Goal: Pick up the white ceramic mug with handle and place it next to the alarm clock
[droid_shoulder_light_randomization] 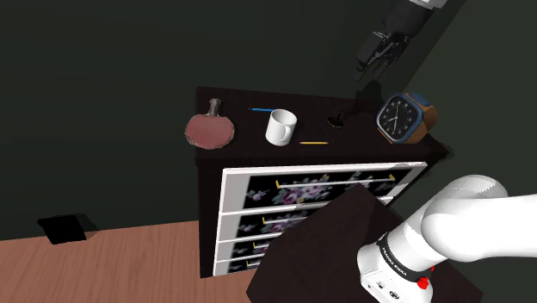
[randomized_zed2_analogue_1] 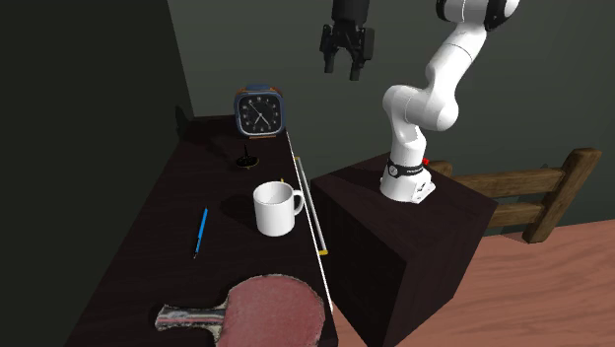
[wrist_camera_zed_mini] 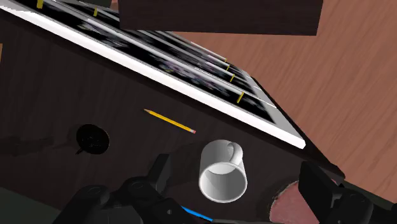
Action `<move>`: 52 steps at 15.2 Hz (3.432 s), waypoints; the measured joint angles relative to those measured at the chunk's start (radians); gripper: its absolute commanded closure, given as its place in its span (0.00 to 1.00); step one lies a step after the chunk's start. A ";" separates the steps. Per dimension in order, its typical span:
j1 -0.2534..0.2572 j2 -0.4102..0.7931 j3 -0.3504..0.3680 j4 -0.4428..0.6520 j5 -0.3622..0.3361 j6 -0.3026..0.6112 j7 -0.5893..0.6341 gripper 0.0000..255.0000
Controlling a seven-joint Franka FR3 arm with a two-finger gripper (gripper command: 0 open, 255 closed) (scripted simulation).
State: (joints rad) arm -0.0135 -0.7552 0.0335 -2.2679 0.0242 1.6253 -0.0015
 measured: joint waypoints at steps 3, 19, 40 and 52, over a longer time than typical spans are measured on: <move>-0.001 0.024 -0.002 -0.021 -0.001 0.042 -0.004 0.00; -0.013 0.465 -0.035 -0.063 0.002 0.513 -0.055 0.00; -0.014 0.799 -0.045 -0.003 0.022 0.783 -0.089 0.00; -0.015 0.794 -0.046 -0.002 0.022 0.777 -0.089 1.00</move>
State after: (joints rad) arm -0.0286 0.0390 -0.0124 -2.2698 0.0460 2.4022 -0.0909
